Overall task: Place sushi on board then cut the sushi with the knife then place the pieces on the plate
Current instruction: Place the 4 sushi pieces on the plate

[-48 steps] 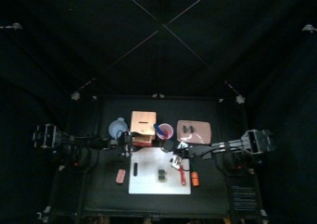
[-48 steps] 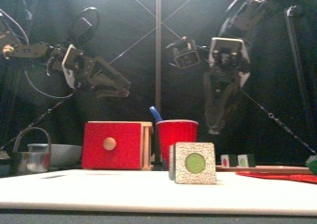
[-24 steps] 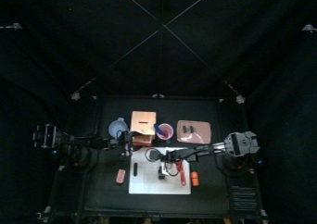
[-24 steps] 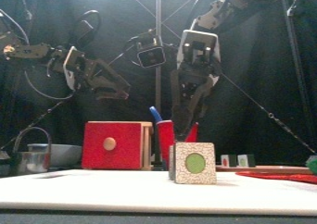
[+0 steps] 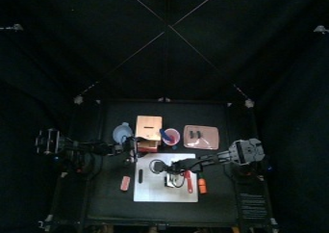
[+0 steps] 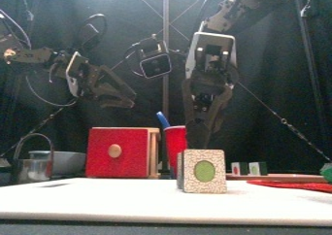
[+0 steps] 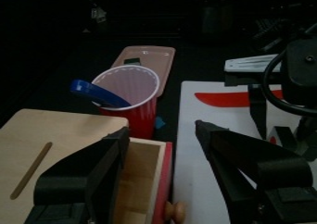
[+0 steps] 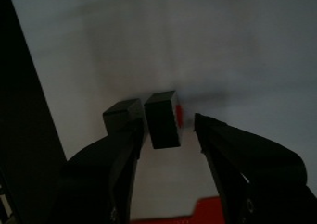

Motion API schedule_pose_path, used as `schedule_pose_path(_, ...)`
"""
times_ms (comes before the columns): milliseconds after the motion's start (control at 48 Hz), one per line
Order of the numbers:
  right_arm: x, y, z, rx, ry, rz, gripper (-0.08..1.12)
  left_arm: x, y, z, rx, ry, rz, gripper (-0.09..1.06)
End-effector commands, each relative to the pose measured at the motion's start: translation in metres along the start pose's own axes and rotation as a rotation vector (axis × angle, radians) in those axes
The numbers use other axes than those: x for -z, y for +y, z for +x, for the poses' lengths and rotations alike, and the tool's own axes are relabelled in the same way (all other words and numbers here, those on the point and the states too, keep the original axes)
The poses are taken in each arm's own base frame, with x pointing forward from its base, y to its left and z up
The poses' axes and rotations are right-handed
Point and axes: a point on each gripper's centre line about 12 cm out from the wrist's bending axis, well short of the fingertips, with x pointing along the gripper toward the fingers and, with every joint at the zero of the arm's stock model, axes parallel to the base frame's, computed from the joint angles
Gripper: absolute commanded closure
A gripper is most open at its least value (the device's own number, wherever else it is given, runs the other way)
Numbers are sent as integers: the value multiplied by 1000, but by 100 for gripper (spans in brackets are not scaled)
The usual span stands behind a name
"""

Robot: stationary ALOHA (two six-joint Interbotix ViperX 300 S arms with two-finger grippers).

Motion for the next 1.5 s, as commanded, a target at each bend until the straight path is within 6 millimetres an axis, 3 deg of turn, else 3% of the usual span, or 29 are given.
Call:
schedule_pose_path(21,-8,2,-8,-5,-35,-9,26,-7,1,3,-4,-21,-2,4)
schedule_pose_path(250,-7,0,-9,0,-36,-3,48,-6,1,2,-3,-20,-3,4)
schedule_pose_path(438,3,-30,-51,18,-9,134,50,-8,1,2,-2,-26,2,4)
schedule_pose_path(562,30,-66,-78,66,-9,279,50,-8,-1,0,9,-28,12,4)
schedule_pose_path(625,54,-85,-89,98,-9,374,50,-7,-1,0,11,-25,13,4)
schedule_pose_path(812,117,-130,-99,199,-20,643,50,-9,-3,0,29,-34,36,4)
schedule_pose_path(896,131,-149,-103,248,-47,729,50,-11,-4,1,34,-40,44,4)
schedule_pose_path(1000,150,-187,-108,344,-70,909,50,-12,-4,2,36,-43,45,4)
schedule_pose_path(1250,163,-239,-122,484,-152,1049,49,-17,-4,-2,34,-62,44,4)
schedule_pose_path(1500,158,-246,-115,448,-217,1071,49,-21,-3,-7,32,-77,44,4)
